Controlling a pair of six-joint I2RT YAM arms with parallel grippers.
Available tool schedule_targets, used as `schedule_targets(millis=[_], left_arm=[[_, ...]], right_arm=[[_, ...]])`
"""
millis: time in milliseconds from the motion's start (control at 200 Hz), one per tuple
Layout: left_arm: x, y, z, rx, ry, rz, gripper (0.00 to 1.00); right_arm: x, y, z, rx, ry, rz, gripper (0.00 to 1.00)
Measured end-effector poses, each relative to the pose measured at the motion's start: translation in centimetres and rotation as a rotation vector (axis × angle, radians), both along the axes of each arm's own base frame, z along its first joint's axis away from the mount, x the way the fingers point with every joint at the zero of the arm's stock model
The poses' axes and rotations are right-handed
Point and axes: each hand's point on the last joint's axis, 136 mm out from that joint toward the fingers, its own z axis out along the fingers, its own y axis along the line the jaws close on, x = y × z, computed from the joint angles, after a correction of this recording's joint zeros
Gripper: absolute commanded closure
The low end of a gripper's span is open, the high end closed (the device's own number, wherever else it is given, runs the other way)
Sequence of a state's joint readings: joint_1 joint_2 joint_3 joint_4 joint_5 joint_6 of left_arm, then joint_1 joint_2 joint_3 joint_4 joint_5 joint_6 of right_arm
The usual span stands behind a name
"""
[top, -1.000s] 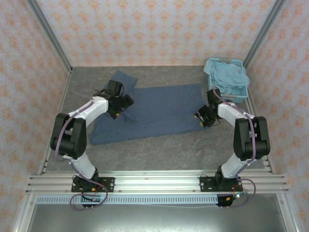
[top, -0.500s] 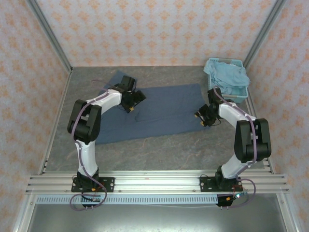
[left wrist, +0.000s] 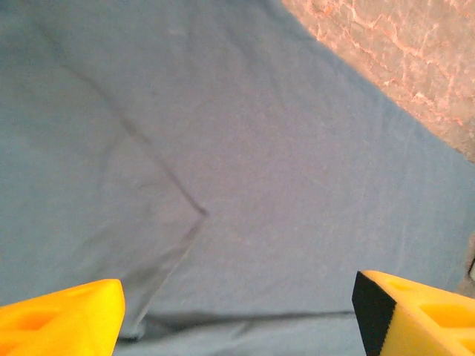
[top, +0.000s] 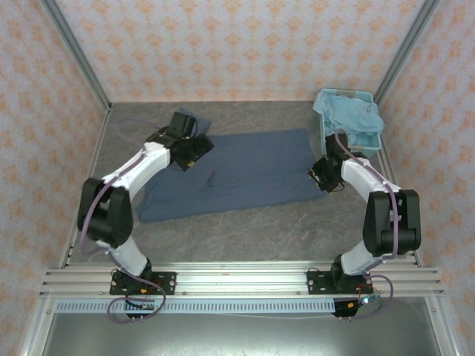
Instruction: Fold and stack the t-shirts
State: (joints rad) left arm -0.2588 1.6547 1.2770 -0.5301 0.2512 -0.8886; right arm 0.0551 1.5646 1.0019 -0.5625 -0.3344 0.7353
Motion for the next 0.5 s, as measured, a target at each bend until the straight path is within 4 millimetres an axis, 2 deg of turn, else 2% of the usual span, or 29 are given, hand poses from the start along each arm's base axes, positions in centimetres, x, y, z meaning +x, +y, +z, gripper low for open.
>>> schedule_targets(millis=[50, 100, 235, 300, 365, 495], left_arm=[[-1.4, 1.3, -0.1, 0.004, 0.02, 0.03, 0.29], [-2.9, 2.7, -1.2, 0.013, 0.063, 0.061, 0.33], [-7.9, 7.2, -6.9, 0.05, 0.264, 0.181, 0.47], [-10.1, 8.8, -8.6, 0.069, 0.346, 0.227, 0.52], [-11.1, 9.7, -9.4, 0.085, 0.382, 0.253, 0.55], [-12.0, 11.1, -10.6, 0.101, 0.428, 0.294, 0.58]], right_arm=[[0.3, -0.1, -0.2, -0.008, 0.005, 0.005, 0.75], [0.7, -0.1, -0.4, -0.009, 0.011, 0.005, 0.76], [1.2, 0.1, -1.3, -0.02, 0.038, 0.014, 0.76], [1.3, 0.4, -1.9, -0.029, 0.055, 0.026, 0.77], [1.1, 0.8, -2.7, -0.035, 0.078, 0.039, 0.77], [0.2, 1.0, -4.1, -0.042, 0.129, 0.028, 0.77]])
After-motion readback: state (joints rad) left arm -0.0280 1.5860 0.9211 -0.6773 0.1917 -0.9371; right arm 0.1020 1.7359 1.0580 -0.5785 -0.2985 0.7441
